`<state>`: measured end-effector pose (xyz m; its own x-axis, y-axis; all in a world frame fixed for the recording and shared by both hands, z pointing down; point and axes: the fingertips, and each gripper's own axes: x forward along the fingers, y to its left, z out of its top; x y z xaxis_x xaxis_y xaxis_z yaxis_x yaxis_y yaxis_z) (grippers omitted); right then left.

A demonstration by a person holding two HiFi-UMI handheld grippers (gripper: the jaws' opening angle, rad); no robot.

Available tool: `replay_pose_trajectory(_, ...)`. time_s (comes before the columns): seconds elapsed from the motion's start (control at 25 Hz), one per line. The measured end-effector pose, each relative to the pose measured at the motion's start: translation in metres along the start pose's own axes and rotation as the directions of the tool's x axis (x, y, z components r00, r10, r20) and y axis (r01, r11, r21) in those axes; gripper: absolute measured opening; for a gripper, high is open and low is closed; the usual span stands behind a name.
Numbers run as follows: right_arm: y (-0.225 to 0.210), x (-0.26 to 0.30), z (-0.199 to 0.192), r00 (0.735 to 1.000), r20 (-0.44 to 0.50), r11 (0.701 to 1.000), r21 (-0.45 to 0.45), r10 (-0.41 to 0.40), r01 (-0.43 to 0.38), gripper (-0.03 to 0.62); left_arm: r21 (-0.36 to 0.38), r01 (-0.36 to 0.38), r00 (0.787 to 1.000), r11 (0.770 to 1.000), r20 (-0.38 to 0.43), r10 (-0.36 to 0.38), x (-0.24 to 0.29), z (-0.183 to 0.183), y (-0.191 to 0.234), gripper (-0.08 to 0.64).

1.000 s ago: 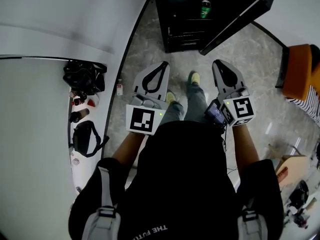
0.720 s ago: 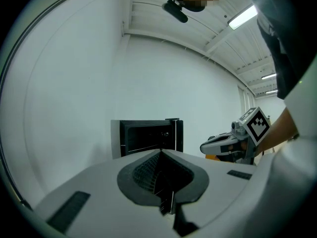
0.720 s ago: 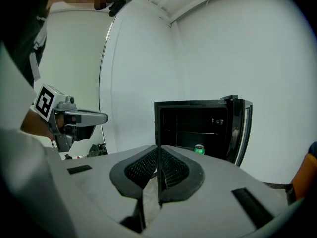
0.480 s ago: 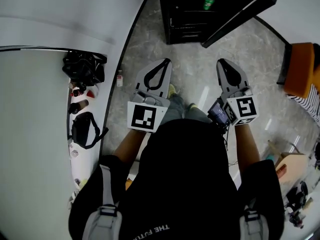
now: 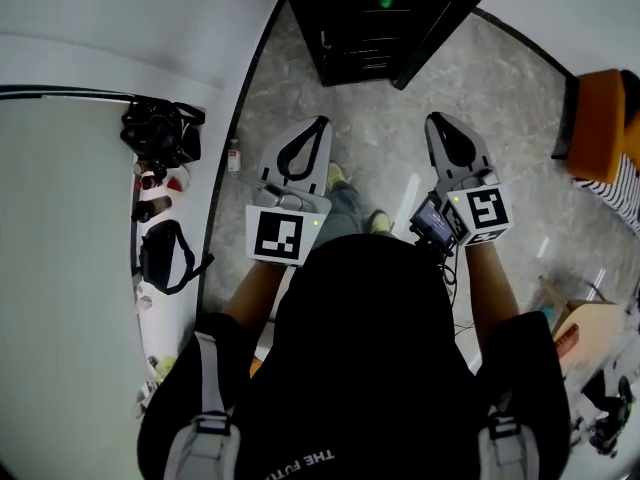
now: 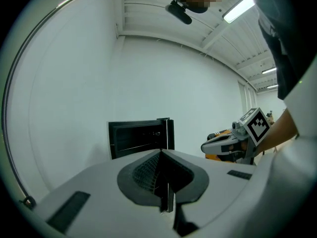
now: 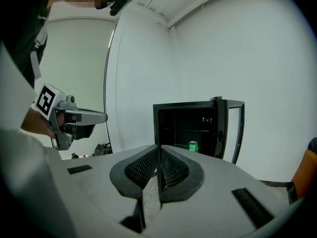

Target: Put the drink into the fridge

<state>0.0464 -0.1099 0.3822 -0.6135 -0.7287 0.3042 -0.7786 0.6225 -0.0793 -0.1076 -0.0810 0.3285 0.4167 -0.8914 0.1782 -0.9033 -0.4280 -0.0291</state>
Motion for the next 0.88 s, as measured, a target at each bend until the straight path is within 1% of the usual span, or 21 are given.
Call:
replay_pose_trajectory(0.16, -0.003, -0.031, -0.004, 1.0, 0.017, 1.0, -0.018, -0.009, 0.009, 0.031, 0.002, -0.009, 1.0, 1.0, 0.011, 0.009, -0.012, 0.006, -0.03, 0.012)
replay_pose_trajectory(0.44, -0.003, -0.09, -0.011, 0.998, 0.062, 1.0, 0.006, -0.013, 0.013, 0.031, 0.035, -0.028, 0.999, 0.999, 0.022, 0.027, -0.044, 0.012, -0.082, 0.014)
replay_pose_trajectory(0.6, 0.004, -0.124, -0.02, 0.995, 0.097, 1.0, 0.016, 0.007, -0.008, 0.031, 0.042, -0.045, 0.999, 0.998, 0.018, 0.044, -0.067, 0.008, -0.111, 0.012)
replay_pose_trajectory(0.8, 0.012, -0.167, -0.035, 0.993, 0.116, 1.0, 0.017, 0.01, -0.012, 0.031, 0.063, -0.058, 0.998, 0.996, 0.019, 0.057, -0.098, 0.003, -0.148, 0.012)
replay_pose_trajectory(0.88, 0.015, -0.181, -0.039, 0.991, 0.13, 1.0, 0.018, 0.022, -0.025, 0.031, 0.072, -0.062, 0.998, 0.996, 0.021, 0.06, -0.108, 0.002, -0.161, 0.012)
